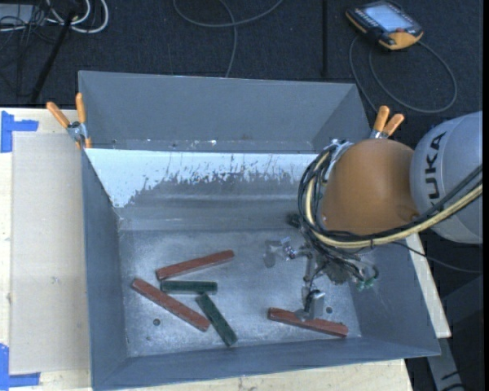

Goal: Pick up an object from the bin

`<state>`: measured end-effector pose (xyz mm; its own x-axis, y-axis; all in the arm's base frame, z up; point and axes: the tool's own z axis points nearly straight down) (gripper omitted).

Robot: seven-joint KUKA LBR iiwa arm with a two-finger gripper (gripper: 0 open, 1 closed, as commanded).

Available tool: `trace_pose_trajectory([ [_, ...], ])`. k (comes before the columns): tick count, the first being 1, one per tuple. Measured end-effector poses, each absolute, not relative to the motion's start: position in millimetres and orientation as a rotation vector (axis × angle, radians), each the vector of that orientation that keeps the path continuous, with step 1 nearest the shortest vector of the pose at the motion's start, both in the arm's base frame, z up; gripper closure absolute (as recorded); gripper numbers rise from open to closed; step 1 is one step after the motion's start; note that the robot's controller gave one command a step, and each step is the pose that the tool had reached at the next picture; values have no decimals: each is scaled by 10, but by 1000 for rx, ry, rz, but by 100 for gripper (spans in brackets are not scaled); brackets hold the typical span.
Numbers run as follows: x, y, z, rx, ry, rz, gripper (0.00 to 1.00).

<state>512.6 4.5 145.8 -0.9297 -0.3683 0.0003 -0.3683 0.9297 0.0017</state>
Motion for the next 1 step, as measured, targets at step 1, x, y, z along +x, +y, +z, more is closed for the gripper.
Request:
trace_pose_trajectory([
  [1, 4838, -477, 1195, 608, -3084, 0, 0],
])
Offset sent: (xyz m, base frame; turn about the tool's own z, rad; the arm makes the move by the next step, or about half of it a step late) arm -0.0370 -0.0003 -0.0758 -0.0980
